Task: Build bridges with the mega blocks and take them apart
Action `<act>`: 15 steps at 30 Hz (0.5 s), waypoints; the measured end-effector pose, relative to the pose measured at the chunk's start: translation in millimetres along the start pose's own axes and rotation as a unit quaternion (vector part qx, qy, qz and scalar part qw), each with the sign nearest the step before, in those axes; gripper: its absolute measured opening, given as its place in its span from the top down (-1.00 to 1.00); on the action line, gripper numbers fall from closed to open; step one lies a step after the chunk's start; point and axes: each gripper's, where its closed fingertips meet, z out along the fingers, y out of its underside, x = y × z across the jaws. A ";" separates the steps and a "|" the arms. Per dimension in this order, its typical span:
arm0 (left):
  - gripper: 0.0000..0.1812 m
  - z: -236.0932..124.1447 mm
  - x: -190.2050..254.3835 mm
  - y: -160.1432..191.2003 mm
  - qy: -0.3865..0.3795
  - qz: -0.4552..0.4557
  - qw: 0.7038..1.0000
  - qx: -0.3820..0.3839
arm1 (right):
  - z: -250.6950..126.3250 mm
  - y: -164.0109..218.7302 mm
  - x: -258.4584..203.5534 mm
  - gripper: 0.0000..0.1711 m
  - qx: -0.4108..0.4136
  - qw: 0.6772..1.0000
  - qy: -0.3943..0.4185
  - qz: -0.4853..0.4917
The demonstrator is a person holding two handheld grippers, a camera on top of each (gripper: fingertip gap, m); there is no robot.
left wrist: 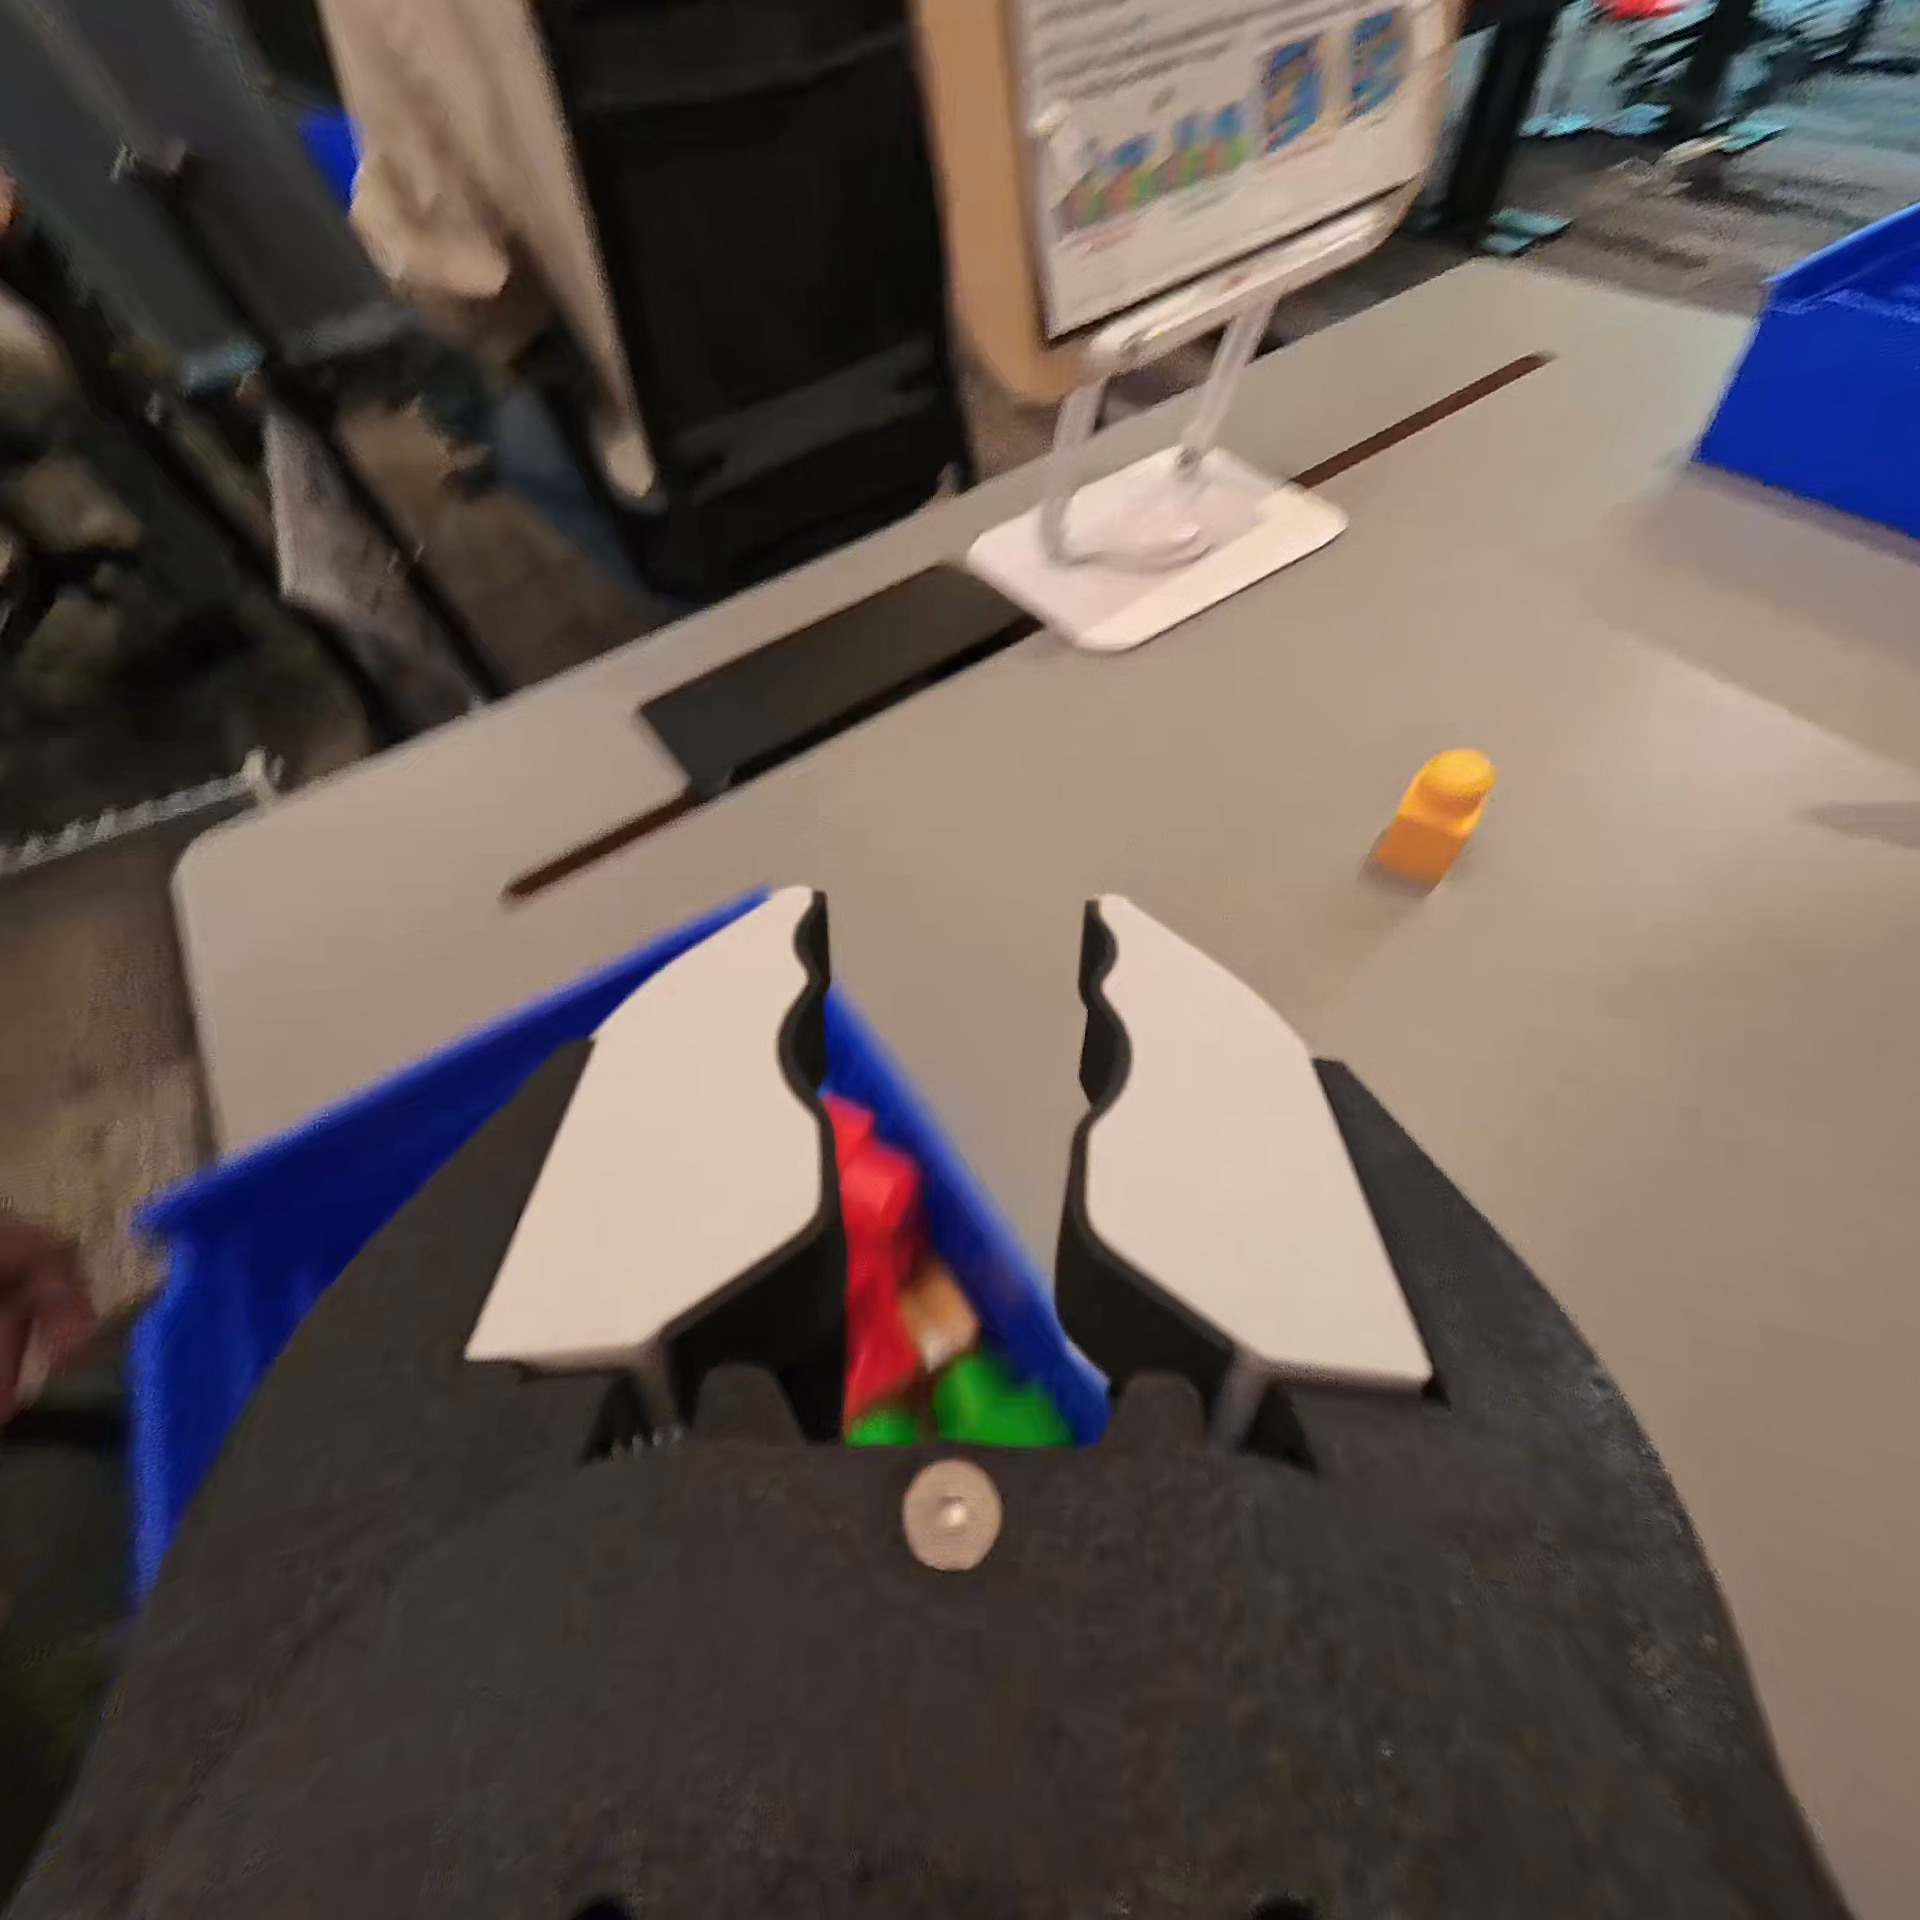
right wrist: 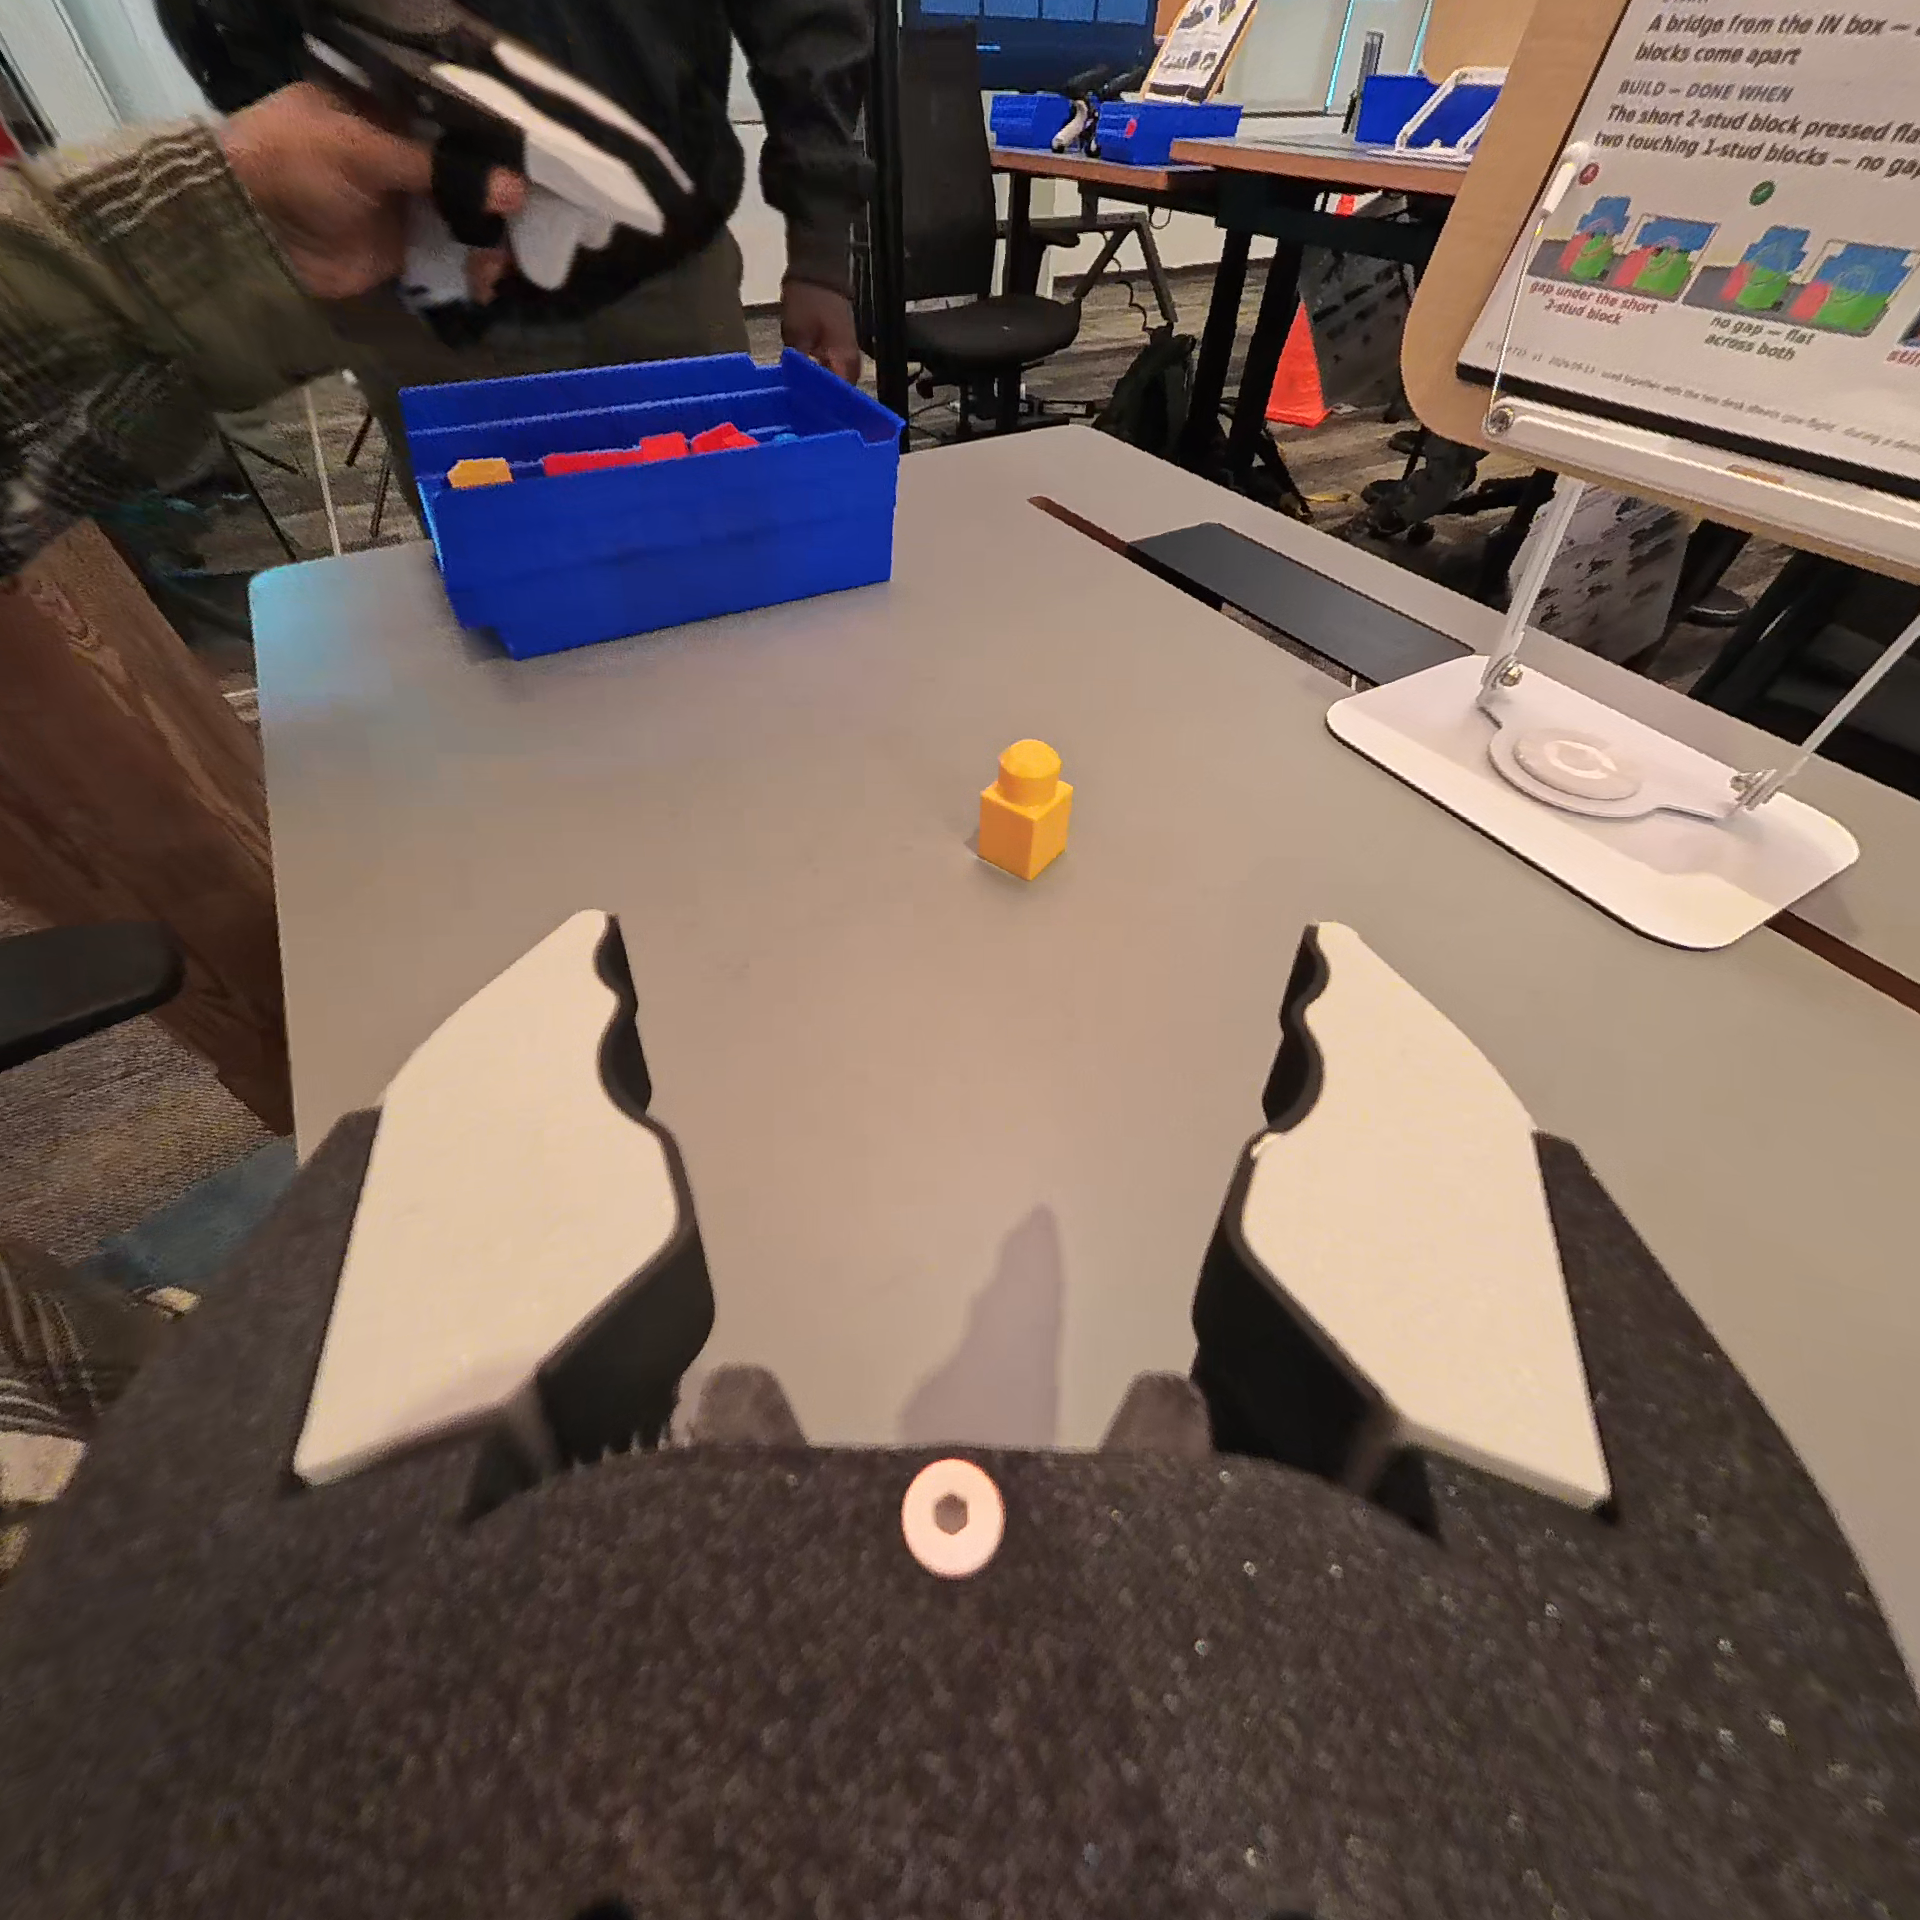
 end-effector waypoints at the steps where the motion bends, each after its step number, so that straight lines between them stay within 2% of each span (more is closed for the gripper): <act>1: 0.50 -16.2 -13.6 14.8 -0.018 -0.017 0.999 -0.023 | 0.1 -0.5 -0.7 -0.36 0.001 1.000 -0.002 0.001; 5: 0.52 -72.4 -54.4 78.9 -0.095 -0.051 0.983 -0.148 | 2.2 -0.7 -2.9 -0.36 0.000 1.000 -0.005 0.000; 8: 0.50 -95.6 -65.7 109.3 -0.131 -0.038 0.966 -0.217 | 4.4 -1.8 -4.6 -0.36 0.001 1.000 -0.009 0.000; 11: 0.48 -96.7 -67.3 117.8 -0.140 -0.020 0.959 -0.245 | 7.2 -1.3 -6.3 -0.36 -0.002 1.000 -0.012 -0.003; 15: 0.48 -77.3 -67.0 112.3 -0.128 -0.025 0.962 -0.238 | 7.7 -1.3 -6.3 -0.36 -0.003 1.000 -0.012 -0.004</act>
